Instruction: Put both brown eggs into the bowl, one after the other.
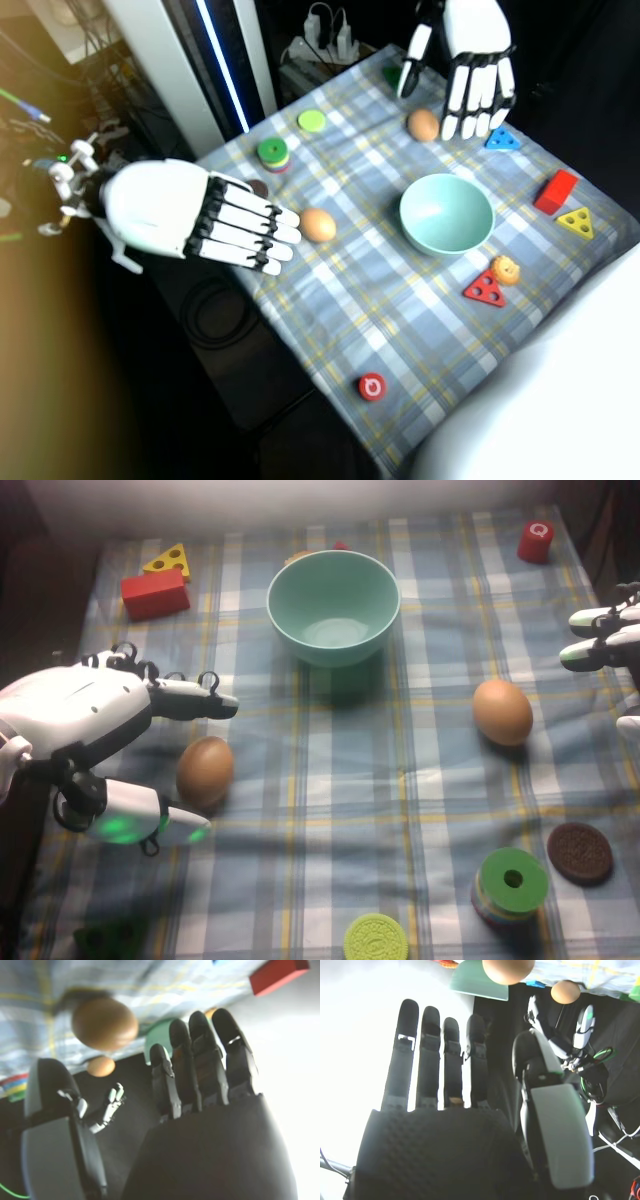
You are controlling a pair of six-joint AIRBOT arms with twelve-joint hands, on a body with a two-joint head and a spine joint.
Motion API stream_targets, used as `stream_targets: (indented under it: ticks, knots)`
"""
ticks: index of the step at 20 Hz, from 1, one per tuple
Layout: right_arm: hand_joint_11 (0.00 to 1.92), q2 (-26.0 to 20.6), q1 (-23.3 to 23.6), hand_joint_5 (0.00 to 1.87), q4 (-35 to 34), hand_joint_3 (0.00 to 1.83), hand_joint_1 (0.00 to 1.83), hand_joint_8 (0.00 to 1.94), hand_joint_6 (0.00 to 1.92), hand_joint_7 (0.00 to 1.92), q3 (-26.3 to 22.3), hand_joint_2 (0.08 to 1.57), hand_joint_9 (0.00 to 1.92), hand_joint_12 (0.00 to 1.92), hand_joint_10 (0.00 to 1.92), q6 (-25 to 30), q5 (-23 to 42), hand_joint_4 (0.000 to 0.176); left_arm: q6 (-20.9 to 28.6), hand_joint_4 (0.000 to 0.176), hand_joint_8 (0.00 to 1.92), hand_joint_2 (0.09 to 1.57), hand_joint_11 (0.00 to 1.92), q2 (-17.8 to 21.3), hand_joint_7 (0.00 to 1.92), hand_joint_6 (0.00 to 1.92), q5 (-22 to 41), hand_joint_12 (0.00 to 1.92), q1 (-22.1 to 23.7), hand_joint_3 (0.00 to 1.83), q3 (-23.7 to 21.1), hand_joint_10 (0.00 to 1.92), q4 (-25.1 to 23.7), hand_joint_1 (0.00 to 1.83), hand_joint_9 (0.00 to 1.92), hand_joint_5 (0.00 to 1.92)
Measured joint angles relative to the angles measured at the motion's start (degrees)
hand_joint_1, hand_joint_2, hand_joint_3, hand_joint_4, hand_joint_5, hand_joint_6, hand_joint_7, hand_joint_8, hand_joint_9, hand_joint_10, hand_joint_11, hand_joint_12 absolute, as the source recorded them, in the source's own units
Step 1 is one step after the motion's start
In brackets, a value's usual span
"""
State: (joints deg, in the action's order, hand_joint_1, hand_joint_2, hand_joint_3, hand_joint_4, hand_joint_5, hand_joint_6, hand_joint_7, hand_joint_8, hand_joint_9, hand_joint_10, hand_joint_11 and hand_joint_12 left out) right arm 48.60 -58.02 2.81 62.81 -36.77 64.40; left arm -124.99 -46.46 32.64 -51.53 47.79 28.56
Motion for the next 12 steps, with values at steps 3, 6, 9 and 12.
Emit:
stream_targets:
  ticks: [3,6,9,12]
  knots:
    - [0.34,0.02,-0.02,0.67,0.02,0.00,0.60,0.01,0.01,0.52,0.00,1.31,0.55,0.65,0.00,0.07,0.00,0.000,-1.03,0.176,0.00,0.89,0.00,-0.59,0.53,0.00,-0.90,0.90,0.57,0.00,0.92,0.01,1.03,0.82,0.48,0.37]
    - [0.34,0.02,-0.02,0.69,0.00,0.00,0.65,0.01,0.01,0.53,0.00,1.32,0.56,0.66,0.01,0.09,0.04,0.000,-1.22,0.176,0.01,0.90,0.00,-1.95,0.58,0.01,-1.38,0.90,1.11,0.00,1.84,0.01,1.18,0.85,0.53,0.43]
    - [0.34,0.02,0.00,0.69,-0.04,0.00,0.63,0.01,0.00,0.54,0.00,1.31,0.57,0.68,0.00,0.09,0.04,0.000,-1.33,0.176,0.00,0.91,0.00,-2.67,0.62,0.00,-2.27,0.91,1.55,0.00,2.19,0.01,1.36,0.84,0.56,0.42]
    - [0.32,0.02,-0.02,0.69,0.00,0.00,0.65,0.00,0.00,0.55,0.00,1.31,0.58,0.73,0.00,0.09,0.02,0.000,-1.46,0.176,0.02,0.91,0.00,-2.69,0.68,0.01,-2.86,0.92,1.79,0.00,2.43,0.02,1.44,0.88,0.61,0.47]
